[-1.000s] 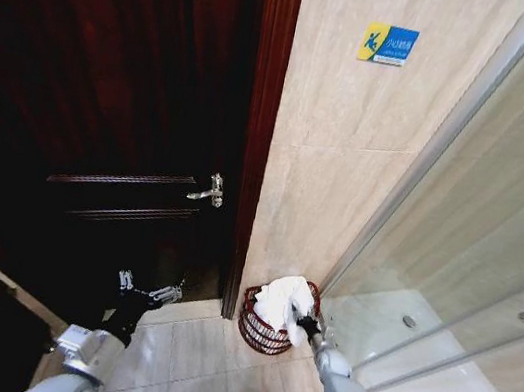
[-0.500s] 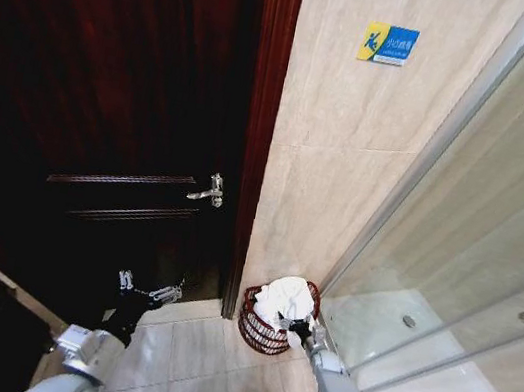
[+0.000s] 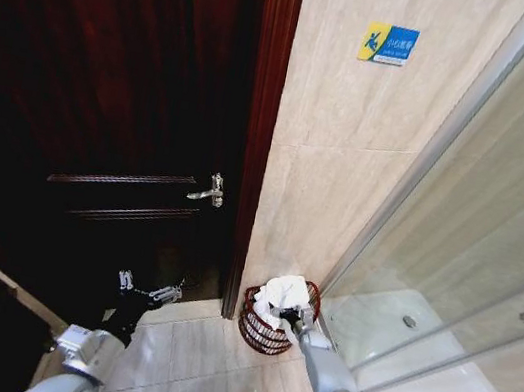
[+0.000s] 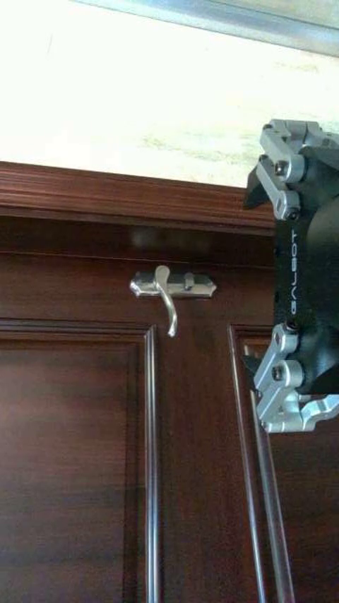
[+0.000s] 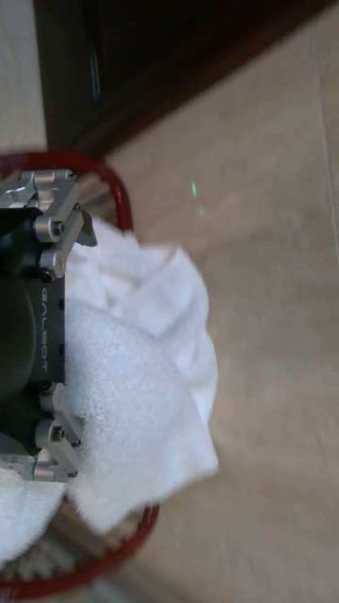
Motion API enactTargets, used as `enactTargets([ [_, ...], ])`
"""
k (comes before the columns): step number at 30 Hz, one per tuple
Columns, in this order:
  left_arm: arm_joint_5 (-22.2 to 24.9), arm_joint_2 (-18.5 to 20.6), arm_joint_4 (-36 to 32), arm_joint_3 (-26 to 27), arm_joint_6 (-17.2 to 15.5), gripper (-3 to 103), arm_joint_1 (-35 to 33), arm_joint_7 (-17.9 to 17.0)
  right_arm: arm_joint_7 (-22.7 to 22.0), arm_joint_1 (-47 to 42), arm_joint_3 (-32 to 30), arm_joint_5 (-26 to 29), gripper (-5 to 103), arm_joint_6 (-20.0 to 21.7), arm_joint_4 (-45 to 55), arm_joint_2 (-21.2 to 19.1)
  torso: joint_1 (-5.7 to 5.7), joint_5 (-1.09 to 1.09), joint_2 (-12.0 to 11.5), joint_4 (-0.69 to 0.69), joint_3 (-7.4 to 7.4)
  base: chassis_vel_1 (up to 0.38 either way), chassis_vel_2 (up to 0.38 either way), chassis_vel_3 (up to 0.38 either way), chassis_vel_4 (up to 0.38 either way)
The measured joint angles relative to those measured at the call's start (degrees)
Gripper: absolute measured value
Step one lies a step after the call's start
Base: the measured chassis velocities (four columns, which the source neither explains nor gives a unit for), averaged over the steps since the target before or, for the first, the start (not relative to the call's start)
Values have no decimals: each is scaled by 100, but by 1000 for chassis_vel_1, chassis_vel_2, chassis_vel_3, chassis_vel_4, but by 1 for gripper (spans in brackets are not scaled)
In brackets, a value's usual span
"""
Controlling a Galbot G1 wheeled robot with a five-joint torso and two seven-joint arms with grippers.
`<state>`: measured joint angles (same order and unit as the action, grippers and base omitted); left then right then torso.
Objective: Discard the used towel into the hamper.
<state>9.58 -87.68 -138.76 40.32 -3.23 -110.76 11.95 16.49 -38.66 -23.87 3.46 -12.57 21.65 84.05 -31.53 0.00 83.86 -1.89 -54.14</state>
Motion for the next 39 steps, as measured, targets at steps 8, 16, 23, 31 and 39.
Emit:
enactTargets([
  [8,0,0,0,0,0,100,0,0,-790,-32,-307,-657,100,-351,-195,-180,0,0,0,0,0,0,0,0,0],
  [16,0,0,0,0,0,100,0,0,-1263,-239,-399,-1272,100,-724,-34,-198,0,1,0,0,0,0,0,0,0],
  [23,0,0,0,0,0,100,0,0,-905,-1213,-286,-585,100,-1047,1785,-351,0,0,0,-2,1,0,0,0,0],
  [31,0,0,0,0,0,100,0,-1,-618,-3039,-243,1240,100,79,4487,-955,1,0,1,1,1,0,0,0,0],
  [39,0,0,0,0,0,100,0,0,-630,-3506,-350,1432,100,143,4455,-978,1,0,2,-1,1,0,0,0,0],
])
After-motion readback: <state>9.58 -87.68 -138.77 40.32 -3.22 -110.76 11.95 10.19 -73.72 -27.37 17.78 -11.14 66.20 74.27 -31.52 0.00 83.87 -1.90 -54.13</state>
